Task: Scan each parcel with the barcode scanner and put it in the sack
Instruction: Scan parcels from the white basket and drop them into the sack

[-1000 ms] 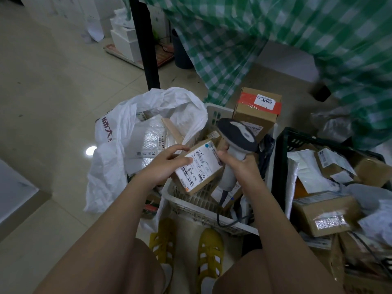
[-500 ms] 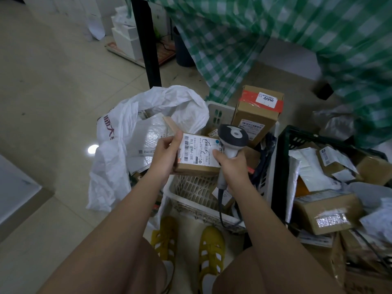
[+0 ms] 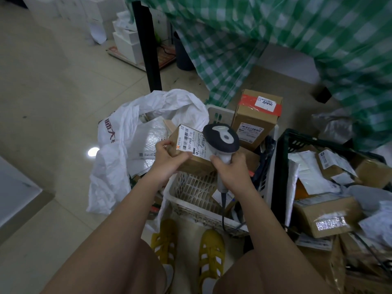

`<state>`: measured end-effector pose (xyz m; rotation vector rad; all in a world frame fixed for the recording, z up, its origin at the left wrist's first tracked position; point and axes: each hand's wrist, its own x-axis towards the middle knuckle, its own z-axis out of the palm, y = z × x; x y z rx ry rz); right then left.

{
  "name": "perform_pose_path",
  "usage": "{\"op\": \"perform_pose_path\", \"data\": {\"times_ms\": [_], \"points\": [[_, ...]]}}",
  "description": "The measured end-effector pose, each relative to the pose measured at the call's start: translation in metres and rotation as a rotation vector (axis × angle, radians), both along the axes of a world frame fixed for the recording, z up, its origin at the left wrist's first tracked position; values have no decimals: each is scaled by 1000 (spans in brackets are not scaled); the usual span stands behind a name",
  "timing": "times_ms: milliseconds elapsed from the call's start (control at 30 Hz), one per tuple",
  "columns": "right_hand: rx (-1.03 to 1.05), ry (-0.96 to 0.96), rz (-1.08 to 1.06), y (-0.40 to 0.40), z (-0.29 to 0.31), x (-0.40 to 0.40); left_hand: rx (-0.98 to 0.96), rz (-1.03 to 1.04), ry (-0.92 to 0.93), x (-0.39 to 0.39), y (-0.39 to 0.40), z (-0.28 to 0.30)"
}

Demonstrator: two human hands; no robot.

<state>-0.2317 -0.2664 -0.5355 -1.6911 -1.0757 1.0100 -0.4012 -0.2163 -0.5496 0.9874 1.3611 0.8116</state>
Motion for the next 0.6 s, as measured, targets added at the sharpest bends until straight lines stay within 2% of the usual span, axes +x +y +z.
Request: {"op": "perform_pose_path", "data": {"times_ms": [333, 600], "points": [[109, 51, 10, -20, 22, 12, 67, 83, -34, -11, 7, -10], [-9, 125, 268, -33, 25, 20, 44, 68, 26, -16, 9, -17]]}}
